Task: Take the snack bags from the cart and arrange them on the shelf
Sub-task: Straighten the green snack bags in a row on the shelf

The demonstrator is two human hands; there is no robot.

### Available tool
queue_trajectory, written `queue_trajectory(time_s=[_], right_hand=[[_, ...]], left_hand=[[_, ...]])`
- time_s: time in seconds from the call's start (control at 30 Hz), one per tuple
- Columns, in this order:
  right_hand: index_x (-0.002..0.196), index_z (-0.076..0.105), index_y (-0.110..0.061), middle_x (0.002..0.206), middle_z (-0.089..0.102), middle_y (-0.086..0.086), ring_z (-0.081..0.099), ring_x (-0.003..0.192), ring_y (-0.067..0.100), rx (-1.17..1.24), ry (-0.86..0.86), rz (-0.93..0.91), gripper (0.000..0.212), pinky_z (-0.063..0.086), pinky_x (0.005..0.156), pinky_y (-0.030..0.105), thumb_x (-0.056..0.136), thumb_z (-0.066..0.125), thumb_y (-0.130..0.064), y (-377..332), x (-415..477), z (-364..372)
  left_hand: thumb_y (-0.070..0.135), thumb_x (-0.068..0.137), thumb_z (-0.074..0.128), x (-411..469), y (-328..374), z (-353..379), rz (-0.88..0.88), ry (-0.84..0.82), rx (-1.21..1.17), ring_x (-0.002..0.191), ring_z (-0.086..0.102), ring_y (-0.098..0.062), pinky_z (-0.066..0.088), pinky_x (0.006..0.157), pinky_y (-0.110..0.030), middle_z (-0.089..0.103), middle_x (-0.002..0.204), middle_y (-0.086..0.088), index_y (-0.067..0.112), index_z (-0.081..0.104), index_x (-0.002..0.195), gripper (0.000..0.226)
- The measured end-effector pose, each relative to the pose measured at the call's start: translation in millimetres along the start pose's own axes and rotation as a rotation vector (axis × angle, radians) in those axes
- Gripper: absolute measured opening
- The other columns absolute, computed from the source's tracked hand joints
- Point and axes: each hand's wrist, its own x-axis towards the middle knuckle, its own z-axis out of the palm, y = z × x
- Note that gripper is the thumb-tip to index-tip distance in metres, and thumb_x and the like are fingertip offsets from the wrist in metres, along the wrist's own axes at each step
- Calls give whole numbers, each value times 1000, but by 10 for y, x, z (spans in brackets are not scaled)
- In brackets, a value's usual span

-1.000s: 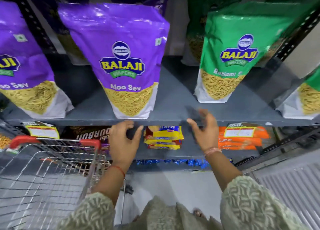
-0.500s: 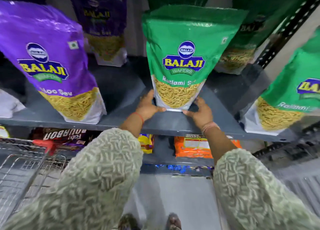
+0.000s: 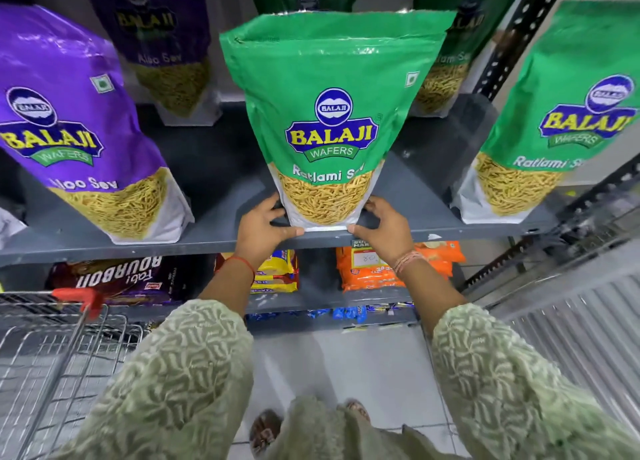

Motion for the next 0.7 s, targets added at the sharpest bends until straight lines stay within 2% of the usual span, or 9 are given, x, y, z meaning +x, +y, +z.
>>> queue_trajectory(time_s=[0.1,0.27,0.43,0.57,0.63,0.7], right_hand=[[116,52,-10,122,60,9,50,104,11,-5,3,5,49,41,98,29,71,72,-8,-4,-24,3],[116,52,-11,123,60,10,54,113,21,-28,5,8,51,41,98,30,70,73,-10,9,-23,14],[116,52,-12,123,60,9,54,113,21,-62,16,1,52,39,94,25,69,73,-12,-7,-42,19],[120,48,-16,127,57,8,51,117,23,-115,28,-44,55,42,103,37,70,73,-19,33,-105,-26],[125,44,-17,133,52,9,46,123,23,-138,150,-55,60,37,106,35,72,72,-24,173,-281,-91],[122,47,-15,125,56,12,49,118,26,-103,358,-31,55,37,104,32,73,70,-28,383,-513,-356]], left_hand=[[15,56,82,3,-48,-16,14,-1,30,113,59,-18,46,102,-41,63,125,-9,17,47,129,82],[14,56,83,41,-99,-17,23,-14,11,115,58,-17,47,102,-41,62,126,-8,16,47,129,82],[13,57,82,32,-102,-31,45,-24,11,117,56,-17,47,100,-38,61,127,-7,16,46,130,81],[15,59,81,-28,-70,-15,44,-34,13,123,51,-15,41,107,-40,56,133,-6,16,44,132,82],[23,60,81,-201,-77,-13,40,54,-2,121,51,-10,41,106,-33,57,131,-1,18,46,131,80],[35,62,77,-513,-54,135,98,312,92,105,55,-8,44,94,-27,67,110,-4,16,57,118,62]])
